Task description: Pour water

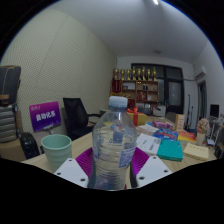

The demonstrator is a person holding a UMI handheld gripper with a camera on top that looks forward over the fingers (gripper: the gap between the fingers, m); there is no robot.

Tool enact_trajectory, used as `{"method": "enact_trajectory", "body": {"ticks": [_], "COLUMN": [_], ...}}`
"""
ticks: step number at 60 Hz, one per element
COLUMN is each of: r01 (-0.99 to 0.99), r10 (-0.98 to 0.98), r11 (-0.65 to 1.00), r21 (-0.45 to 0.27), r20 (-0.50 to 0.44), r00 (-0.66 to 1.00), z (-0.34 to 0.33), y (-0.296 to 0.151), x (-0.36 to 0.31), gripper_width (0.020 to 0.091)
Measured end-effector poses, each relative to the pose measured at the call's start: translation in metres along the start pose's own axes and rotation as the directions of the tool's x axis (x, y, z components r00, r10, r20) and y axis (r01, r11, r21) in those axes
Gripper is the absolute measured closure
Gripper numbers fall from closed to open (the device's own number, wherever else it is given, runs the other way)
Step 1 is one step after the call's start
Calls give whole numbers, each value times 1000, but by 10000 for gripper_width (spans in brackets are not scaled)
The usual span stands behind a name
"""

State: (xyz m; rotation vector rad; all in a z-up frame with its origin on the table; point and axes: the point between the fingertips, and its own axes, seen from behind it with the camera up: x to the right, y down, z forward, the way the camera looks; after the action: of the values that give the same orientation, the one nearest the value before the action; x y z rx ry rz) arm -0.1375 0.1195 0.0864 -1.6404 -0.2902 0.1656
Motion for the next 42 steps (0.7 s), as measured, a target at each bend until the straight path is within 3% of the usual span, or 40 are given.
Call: {"method": "enact_trajectory", "body": {"ticks": [5,13,16,17,42], "r01": [32,40,72,77,10], "r10": [-32,-40,-72,-77,-10], "r11": [999,999,996,996,999], "r21": [-5,-24,-46,-48,-35], "r20": [-10,-12,3,13,15], "r00": [999,999,997,997,1000], "z": [2,-1,-2,-4,-69], "y": [-2,0,3,5,9], "x": [-3,-4,-3,-2,-3], "gripper_width": [594,438,356,253,264]}}
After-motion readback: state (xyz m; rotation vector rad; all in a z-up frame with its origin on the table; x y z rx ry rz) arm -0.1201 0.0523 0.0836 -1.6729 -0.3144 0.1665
